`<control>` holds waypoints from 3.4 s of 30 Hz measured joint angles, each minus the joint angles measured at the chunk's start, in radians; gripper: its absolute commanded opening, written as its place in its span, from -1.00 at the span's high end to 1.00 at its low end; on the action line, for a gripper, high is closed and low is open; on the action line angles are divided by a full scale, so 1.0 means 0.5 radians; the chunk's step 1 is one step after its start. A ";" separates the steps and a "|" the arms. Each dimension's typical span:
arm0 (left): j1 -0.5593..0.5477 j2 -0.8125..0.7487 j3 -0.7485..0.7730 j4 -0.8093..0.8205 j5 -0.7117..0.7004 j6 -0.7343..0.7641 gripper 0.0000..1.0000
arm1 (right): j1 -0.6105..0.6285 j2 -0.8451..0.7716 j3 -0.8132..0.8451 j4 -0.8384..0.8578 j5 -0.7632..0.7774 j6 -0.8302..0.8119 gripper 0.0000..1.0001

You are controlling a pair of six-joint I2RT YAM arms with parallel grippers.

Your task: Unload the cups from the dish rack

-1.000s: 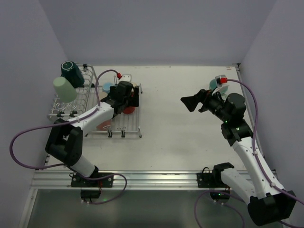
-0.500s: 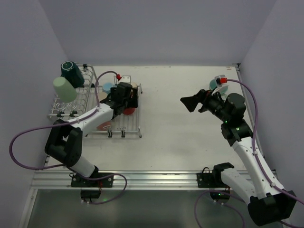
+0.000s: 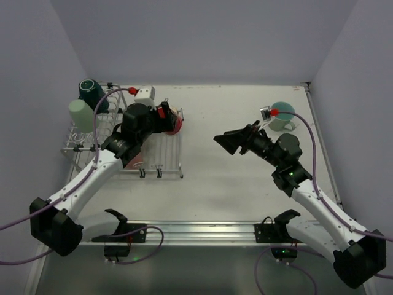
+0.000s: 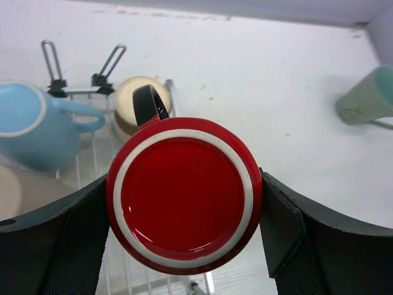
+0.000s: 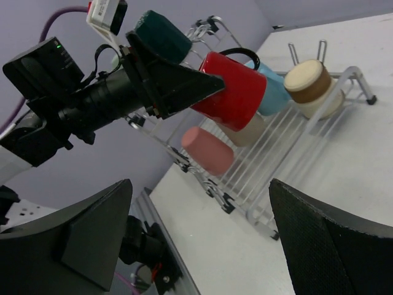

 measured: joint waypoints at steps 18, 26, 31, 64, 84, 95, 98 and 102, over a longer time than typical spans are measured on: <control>-0.116 -0.333 -0.468 0.761 0.887 -0.831 0.51 | 0.171 0.433 -0.107 0.814 -0.025 0.468 -0.78; -0.159 -0.377 -0.492 0.977 0.958 -0.958 0.52 | 0.201 0.527 -0.169 1.061 -0.066 0.629 -0.52; -0.211 -0.363 -0.542 1.083 0.986 -1.024 0.49 | 0.239 0.623 -0.169 1.263 -0.161 0.716 -0.06; -0.297 -0.731 -0.185 0.248 0.504 -0.254 -1.00 | 0.125 0.354 0.417 -0.583 0.209 -0.272 1.00; -0.282 -1.172 -0.649 -0.178 0.282 0.329 -1.00 | -0.239 2.133 2.197 -2.187 1.150 -1.246 1.00; -0.253 -1.147 -0.652 -0.181 0.323 0.374 -1.00 | -0.304 2.598 2.545 -2.333 1.141 -1.368 1.00; -0.240 -1.129 -0.652 -0.181 0.329 0.374 -1.00 | -0.351 2.609 2.543 -2.336 1.134 -1.379 1.00; -0.220 -1.092 -0.652 -0.181 0.318 0.373 -1.00 | -0.406 2.611 2.514 -2.320 1.109 -1.394 0.84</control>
